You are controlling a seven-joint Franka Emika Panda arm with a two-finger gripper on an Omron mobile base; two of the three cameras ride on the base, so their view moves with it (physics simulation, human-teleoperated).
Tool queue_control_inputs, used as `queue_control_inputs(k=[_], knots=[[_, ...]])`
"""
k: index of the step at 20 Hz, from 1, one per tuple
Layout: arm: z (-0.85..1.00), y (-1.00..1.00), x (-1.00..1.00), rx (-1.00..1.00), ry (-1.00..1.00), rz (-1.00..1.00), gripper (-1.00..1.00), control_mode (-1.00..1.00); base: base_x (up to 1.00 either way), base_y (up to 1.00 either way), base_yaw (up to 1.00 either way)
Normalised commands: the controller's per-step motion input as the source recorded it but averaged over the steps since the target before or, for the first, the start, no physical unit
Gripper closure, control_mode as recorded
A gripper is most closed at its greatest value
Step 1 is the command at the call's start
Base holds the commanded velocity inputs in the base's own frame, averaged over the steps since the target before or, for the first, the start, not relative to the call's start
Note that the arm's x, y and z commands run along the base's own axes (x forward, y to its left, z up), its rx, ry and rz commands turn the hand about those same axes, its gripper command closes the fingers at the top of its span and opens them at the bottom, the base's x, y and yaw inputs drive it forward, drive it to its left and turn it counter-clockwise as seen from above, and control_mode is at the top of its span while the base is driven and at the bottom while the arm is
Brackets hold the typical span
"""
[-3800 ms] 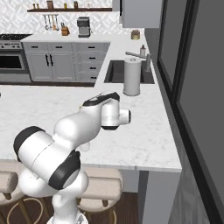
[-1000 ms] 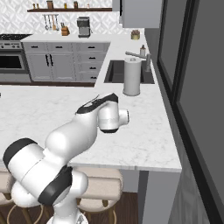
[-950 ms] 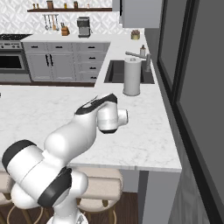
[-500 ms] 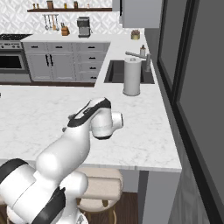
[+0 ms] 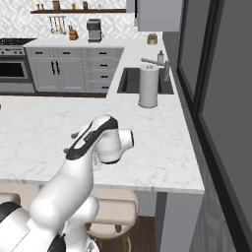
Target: Take a straw from the drawer in front and place it inside the glass cup on the dining counter.
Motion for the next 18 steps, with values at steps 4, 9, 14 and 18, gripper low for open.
queue_control_inputs(k=[4, 9, 14, 18], knots=[[0.0, 0.14, -0.13, -0.02, 0.0, 0.0, -1.0, -1.0, 0.0, 0.0, 0.0], [0.0, 0.19, -0.09, -0.03, 0.0, 0.0, -1.0, -1.0, 0.0, 0.0, 0.0], [0.0, 0.22, -0.06, -0.03, 0.0, 0.0, -1.0, -1.0, 0.0, 0.0, 0.0], [-0.01, 0.21, -0.03, -0.03, 0.0, 0.0, -1.0, -1.0, 0.0, 0.0, 0.0]])
